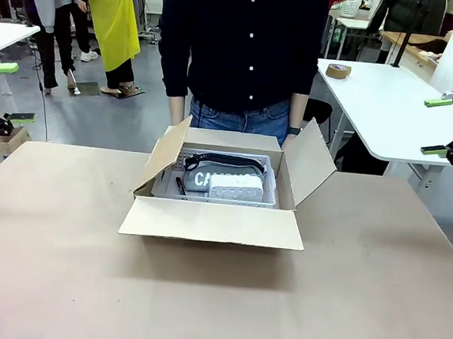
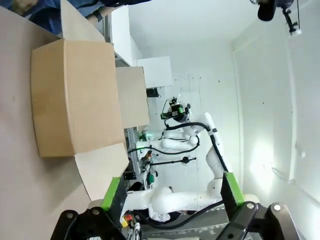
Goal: Pack the gift set into the box.
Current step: Lift both hands away from the flaps of the Package Box, then press and hold the closed box until the human finishes sealing it.
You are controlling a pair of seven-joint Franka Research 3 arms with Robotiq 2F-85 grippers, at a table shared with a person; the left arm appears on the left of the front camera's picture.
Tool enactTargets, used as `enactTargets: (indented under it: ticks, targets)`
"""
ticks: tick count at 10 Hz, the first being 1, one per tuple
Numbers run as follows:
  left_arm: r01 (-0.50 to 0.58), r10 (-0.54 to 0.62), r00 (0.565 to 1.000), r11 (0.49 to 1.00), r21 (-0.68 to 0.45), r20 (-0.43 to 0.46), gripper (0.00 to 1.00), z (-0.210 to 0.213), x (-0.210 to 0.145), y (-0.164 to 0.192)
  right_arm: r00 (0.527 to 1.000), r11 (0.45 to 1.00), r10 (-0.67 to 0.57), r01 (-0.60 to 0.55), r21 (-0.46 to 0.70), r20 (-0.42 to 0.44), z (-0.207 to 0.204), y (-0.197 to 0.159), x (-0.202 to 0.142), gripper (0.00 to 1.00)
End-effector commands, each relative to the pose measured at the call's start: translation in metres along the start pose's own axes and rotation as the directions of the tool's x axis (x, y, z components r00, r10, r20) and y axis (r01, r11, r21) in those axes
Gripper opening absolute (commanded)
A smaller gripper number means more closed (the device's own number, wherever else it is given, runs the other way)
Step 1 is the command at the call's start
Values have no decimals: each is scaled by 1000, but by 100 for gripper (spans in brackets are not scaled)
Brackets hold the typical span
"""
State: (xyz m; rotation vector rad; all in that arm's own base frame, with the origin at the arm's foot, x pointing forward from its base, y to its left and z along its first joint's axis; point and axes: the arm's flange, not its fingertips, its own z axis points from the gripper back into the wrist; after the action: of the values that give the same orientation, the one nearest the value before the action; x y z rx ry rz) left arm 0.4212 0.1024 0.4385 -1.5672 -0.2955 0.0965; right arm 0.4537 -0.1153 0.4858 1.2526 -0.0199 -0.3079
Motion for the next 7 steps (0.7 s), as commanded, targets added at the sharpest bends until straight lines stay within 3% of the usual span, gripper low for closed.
enactTargets:
  ticks: [1, 7]
  targets:
    - [22, -22, 1000, 1000, 2, -10, 100, 3, -5, -1, 1000, 1000, -10, 10, -8, -6, 7, -6, 0, 100]
    - [22, -22, 1000, 1000, 2, -10, 100, 3, -5, -1, 1000, 1000, -10, 10, -8, -6, 7, -6, 0, 100]
